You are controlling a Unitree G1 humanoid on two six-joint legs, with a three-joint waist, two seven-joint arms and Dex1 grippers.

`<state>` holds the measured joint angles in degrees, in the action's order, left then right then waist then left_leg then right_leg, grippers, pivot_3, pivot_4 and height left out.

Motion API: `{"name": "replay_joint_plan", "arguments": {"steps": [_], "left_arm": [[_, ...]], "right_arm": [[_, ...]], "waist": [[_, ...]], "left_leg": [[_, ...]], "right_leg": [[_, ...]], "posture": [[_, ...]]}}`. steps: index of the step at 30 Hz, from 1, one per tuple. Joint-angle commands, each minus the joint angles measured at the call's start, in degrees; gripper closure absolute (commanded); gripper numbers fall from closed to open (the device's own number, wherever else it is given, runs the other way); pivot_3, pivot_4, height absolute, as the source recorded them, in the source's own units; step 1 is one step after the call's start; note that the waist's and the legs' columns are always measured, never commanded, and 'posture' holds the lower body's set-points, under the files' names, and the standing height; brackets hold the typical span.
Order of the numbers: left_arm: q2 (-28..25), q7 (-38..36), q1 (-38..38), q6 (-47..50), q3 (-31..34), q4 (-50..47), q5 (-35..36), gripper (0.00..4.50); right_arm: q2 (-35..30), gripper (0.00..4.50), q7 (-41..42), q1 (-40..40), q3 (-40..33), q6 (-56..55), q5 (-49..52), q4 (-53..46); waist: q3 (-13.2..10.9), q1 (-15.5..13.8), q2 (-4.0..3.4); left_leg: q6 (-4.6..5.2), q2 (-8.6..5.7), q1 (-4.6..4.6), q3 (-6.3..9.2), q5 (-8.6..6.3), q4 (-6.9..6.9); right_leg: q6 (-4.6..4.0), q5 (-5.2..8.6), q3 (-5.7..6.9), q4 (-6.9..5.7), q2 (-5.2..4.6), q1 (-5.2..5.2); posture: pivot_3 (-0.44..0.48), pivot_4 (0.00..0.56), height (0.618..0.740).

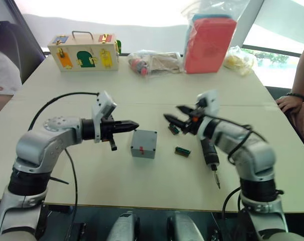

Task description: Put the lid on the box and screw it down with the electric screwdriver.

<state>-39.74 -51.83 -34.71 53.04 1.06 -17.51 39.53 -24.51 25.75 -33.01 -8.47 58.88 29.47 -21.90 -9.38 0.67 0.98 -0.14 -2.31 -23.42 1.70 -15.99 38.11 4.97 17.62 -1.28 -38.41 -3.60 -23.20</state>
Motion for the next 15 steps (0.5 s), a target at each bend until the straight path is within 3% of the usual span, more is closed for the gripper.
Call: {"name": "replay_joint_plan", "arguments": {"steps": [1, 3, 7, 9, 11, 15], "left_arm": [[-0.1, -5.3, -4.2, -1.3, -3.6, -3.0, 1.8, 4.50], [0.1, -6.9, -5.1, -2.9, -5.2, -2.9, 0.8, 4.50], [0.9, -8.1, -6.3, -5.8, -8.5, -1.8, -1.7, 4.50], [-1.3, -10.8, -5.7, -8.2, -11.8, -1.4, -5.1, 4.50], [-4.5, -13.9, -3.8, -11.9, -14.2, -1.3, -8.7, 4.50], [-7.0, -15.2, -1.6, -15.2, -15.0, -1.5, -11.8, 4.50]], "right_arm": [[-3.0, 0.02, -1.4, -8.8, -10.8, 21.1, 8.2, -0.6], [-5.4, 0.02, 0.8, -12.1, -12.4, 31.5, 12.4, 0.7], [-12.6, 0.02, 1.3, -12.9, -8.7, 33.6, 14.4, 1.3], [-19.2, 0.02, -1.7, -12.0, -2.3, 33.6, 9.3, 1.9], [-28.3, 0.02, 1.3, -8.5, 4.8, 33.6, 11.9, 2.5], [-34.9, 0.02, 5.5, -7.3, 11.0, 33.6, 16.5, 4.9]], "waist": [[0.0, 0.1, -0.06], [-0.1, 0.5, -0.16], [-0.1, 0.4, -0.20], [-0.1, 0.3, -0.26], [-0.1, 0.1, -0.25], [-0.1, 0.4, -0.24]], "left_leg": [[0.00, 0.00, 0.00, 0.00, 0.00, 0.00], [0.00, 0.01, 0.02, -0.01, 0.00, -0.03], [0.01, 0.07, 0.03, -0.02, 0.00, -0.11], [0.02, 0.04, -0.01, -0.06, 0.00, -0.08], [0.04, 0.03, -0.01, -0.10, -0.01, -0.06], [0.15, 0.03, -0.05, -0.13, -0.07, -0.05]], "right_leg": [[0.00, 0.00, 0.00, -0.01, 0.00, -0.01], [-0.01, 0.00, -0.02, -0.01, 0.01, -0.01], [-0.02, 0.01, -0.02, 0.03, 0.05, -0.02], [-0.02, 0.01, -0.05, 0.05, 0.02, -0.02], [-0.02, 0.01, -0.06, 0.12, 0.00, 0.02], [-0.02, 0.01, -0.06, 0.29, -0.02, 0.06]], "posture": [[0.000, 0.150, 0.738], [0.000, 0.150, 0.738], [0.000, 0.150, 0.738], [0.000, 0.150, 0.738], [0.000, 0.150, 0.738], [0.000, 0.150, 0.738]]}}
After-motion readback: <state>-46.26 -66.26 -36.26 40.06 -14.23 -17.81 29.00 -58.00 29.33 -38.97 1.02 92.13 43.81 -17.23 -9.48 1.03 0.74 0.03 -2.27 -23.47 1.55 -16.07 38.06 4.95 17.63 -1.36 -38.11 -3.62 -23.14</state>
